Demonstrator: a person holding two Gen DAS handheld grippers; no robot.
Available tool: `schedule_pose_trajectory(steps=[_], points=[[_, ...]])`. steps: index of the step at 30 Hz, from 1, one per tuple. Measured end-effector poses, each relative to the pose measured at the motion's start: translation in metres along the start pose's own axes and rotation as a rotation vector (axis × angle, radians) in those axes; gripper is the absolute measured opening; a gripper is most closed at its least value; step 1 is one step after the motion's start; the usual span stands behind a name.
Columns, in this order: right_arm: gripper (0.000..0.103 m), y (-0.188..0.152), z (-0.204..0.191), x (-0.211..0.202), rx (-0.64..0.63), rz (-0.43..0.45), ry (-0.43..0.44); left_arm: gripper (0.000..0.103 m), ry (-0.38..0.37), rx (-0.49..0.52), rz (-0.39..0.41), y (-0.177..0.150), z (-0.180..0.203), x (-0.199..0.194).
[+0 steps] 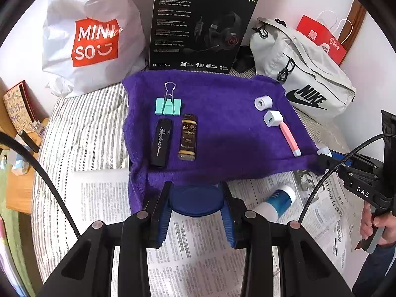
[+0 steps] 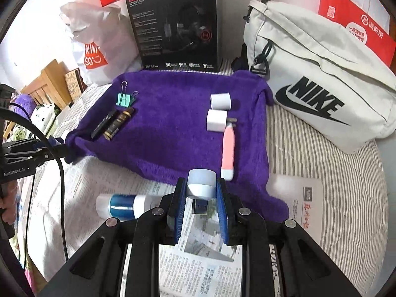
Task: Organize rigid objects
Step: 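Carry pink jar toward towel with left tool while right tool places USB light on towel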
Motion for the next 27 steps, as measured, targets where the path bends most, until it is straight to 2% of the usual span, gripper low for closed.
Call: schedule_pose_trajectory(steps=[11, 27], points=[[0.024, 0.011, -0.004, 0.019, -0.007, -0.022, 0.009, 0.034, 0.014, 0.016, 0.000, 0.021, -0.010, 0.006], [0.024, 0.035, -0.016, 0.084, -0.037, -0.086, -0.023, 0.034, 0.008, 0.013, -0.016, 0.040, -0.030, 0.028]])
Point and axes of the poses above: each gripper's, at about its wrist camera, not at the fingertips, and x roughly the way its jaws point, z to its right, y to its top, the point moved 10 cm from there along x, roughly the way its jaws point, and after that the axes turned 14 degrees about -y, right-handed, at the moved point
